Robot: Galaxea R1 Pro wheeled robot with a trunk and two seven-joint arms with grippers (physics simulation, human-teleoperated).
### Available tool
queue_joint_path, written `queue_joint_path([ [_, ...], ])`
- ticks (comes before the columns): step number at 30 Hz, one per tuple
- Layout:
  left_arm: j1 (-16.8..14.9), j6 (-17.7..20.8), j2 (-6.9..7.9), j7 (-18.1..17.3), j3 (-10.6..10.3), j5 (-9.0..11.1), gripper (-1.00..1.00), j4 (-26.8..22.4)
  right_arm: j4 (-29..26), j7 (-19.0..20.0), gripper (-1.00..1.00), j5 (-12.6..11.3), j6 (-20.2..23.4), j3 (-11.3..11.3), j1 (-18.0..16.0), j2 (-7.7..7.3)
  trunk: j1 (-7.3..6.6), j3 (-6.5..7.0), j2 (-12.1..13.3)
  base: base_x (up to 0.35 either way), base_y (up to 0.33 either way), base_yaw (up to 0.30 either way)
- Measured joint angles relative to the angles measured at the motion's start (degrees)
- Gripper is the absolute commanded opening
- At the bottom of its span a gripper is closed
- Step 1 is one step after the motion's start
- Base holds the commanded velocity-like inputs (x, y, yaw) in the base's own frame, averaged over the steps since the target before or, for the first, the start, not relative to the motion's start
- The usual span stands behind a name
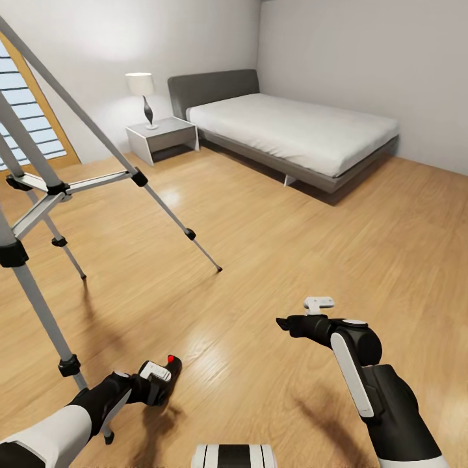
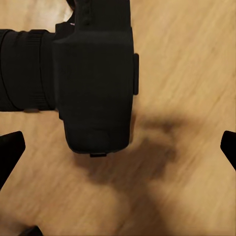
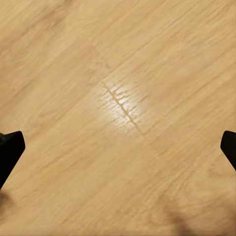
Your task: Attach the digital camera to the camera tripod in the bedroom.
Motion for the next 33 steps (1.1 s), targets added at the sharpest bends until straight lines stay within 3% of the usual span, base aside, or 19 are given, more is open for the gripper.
queue_joint_path([
  [11, -0.05, 0.0, -0.02, 0.0, 0.02, 0.07, 1.0, 0.0, 0.0, 0.0, 1.0, 0.01, 0.0, -0.05, 0.0, -0.06, 0.0, 0.0, 0.0, 0.0, 0.0, 0.0],
  [23, -0.06, -0.05, 0.07, 0.02, 0.02, 0.08, 1.0, 0.0, 0.0, 0.0, 1.0, 0.03, 0.0, -0.04, 0.0, -0.07, 0.31, -2.65, -0.16, 0.0, 0.0, 0.0],
  [33, -0.06, -0.62, 0.17, 0.0, 0.16, 0.28, 1.0, -0.06, 0.0, -0.01, 1.0, 0.01, 0.0, 0.06, 0.0, -0.02, 0.31, -2.66, -0.16, 0.0, 0.0, 0.0],
])
